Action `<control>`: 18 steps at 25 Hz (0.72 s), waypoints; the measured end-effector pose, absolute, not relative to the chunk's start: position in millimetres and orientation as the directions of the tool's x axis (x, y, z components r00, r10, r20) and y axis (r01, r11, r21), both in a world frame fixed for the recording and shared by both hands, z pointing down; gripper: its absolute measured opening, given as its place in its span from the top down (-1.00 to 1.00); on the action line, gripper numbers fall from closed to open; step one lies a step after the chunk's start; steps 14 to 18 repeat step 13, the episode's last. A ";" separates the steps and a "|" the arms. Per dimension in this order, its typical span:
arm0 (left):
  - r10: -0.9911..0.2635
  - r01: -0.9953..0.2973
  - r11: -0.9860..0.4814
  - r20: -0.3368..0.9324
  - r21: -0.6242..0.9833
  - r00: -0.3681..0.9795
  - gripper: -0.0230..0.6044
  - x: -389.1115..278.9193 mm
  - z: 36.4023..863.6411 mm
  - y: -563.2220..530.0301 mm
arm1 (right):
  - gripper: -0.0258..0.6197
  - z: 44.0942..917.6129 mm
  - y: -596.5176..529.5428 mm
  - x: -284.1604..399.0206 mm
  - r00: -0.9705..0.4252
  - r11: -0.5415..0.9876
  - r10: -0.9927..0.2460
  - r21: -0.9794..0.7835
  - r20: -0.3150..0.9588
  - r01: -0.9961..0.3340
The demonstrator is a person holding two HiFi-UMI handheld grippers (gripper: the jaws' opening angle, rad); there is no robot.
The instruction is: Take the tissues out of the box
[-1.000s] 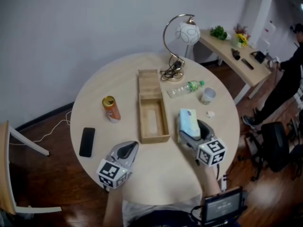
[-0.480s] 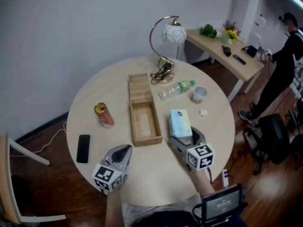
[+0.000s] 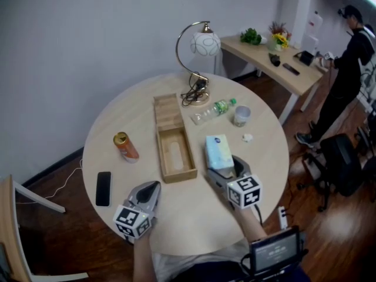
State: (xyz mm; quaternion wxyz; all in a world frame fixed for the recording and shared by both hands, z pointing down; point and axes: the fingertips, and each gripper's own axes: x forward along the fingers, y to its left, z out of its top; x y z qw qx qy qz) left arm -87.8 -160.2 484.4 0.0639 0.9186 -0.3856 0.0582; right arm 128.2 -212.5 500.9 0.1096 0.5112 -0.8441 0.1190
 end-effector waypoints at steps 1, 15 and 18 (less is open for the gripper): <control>-0.702 -0.717 -0.693 0.155 0.073 0.695 0.92 -88.1 485.0 -160.5 | -0.34 500.9 -212.9 128.4 -0.453 0.449 -0.838 -0.087 0.305 -0.889; -0.739 -0.753 -0.651 0.142 0.099 0.658 0.92 -91.5 493.0 -153.0 | -0.34 503.2 -222.2 120.7 -0.500 0.503 -0.814 -0.072 0.297 -0.861; -0.739 -0.753 -0.651 0.142 0.099 0.658 0.92 -91.5 493.0 -153.0 | -0.34 503.2 -222.2 120.7 -0.500 0.503 -0.814 -0.072 0.297 -0.861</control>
